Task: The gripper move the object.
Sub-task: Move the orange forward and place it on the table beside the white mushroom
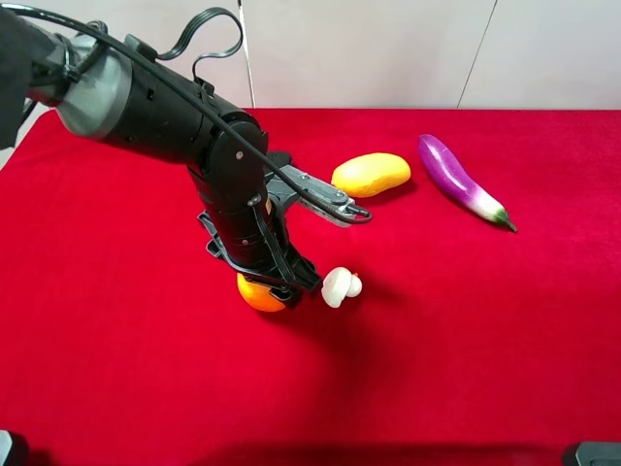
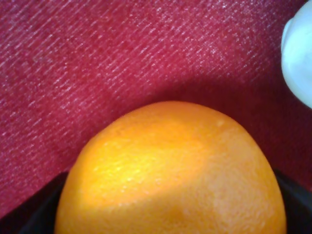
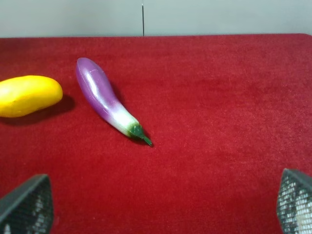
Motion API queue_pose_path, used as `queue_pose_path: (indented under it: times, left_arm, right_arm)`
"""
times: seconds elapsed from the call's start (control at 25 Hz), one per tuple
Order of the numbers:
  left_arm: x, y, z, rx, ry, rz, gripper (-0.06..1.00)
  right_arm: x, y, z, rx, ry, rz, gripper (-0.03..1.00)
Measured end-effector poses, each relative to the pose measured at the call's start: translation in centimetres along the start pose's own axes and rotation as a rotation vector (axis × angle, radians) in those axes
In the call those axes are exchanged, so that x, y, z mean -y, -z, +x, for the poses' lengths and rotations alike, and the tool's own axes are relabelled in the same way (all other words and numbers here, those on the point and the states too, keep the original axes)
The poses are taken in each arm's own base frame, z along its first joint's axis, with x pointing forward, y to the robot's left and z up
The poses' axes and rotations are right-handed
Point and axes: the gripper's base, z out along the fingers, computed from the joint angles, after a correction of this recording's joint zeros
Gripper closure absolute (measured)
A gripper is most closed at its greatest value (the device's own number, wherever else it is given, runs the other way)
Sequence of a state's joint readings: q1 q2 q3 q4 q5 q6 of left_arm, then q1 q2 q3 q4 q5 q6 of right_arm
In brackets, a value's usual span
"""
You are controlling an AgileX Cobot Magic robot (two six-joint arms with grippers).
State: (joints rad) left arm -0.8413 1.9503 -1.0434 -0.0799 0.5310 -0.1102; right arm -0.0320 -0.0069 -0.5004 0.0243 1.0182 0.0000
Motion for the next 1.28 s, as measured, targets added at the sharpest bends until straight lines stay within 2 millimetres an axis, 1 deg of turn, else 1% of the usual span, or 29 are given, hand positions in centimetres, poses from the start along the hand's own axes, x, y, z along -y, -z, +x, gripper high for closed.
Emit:
queue_pose_path:
  times: [0.2,0.32,0.44,0.52,0.56,0.72,0.92,1.0,1.04,1.28]
  left_arm:
    - [0.0,0.0,0.0,0.000,0.000,0.000,0.22]
    - [0.0,0.0,0.0,0.000,0.000,0.000,0.20]
    - [0.0,0.0,0.0,0.000,0.000,0.000,0.11]
    - [0.0,0.0,0.0,0.000,0.000,0.000,0.03]
    - [0.0,0.0,0.0,0.001,0.000,0.000,0.00]
    - [0.0,0.0,0.0,0.003,0.000,0.000,-0.04]
    - [0.0,0.1,0.1,-0.005,0.000,0.000,-0.04]
    - [0.0,0.5,0.1,-0.002,0.000,0.001,-0.04]
    - [0.1,1.3,0.1,0.015,-0.001,0.005,-0.04]
    - [0.2,4.6,0.3,0.065,-0.005,0.017,-0.05]
  right_arm:
    - [0.0,0.0,0.0,0.000,0.000,0.000,0.27]
    - [0.0,0.0,0.0,0.000,0.000,0.000,0.27]
    - [0.0,0.0,0.0,0.000,0.000,0.000,0.27]
    - [0.0,0.0,0.0,0.000,0.000,0.000,0.27]
    - [0.0,0.0,0.0,0.000,0.000,0.000,0.27]
    - [0.0,0.0,0.0,0.000,0.000,0.000,0.27]
    - [0.0,0.0,0.0,0.000,0.000,0.000,0.27]
    - [0.0,0.0,0.0,0.000,0.000,0.000,0.27]
    - [0.0,0.0,0.0,0.000,0.000,0.000,0.27]
    - [0.0,0.0,0.0,0.000,0.000,0.000,0.27]
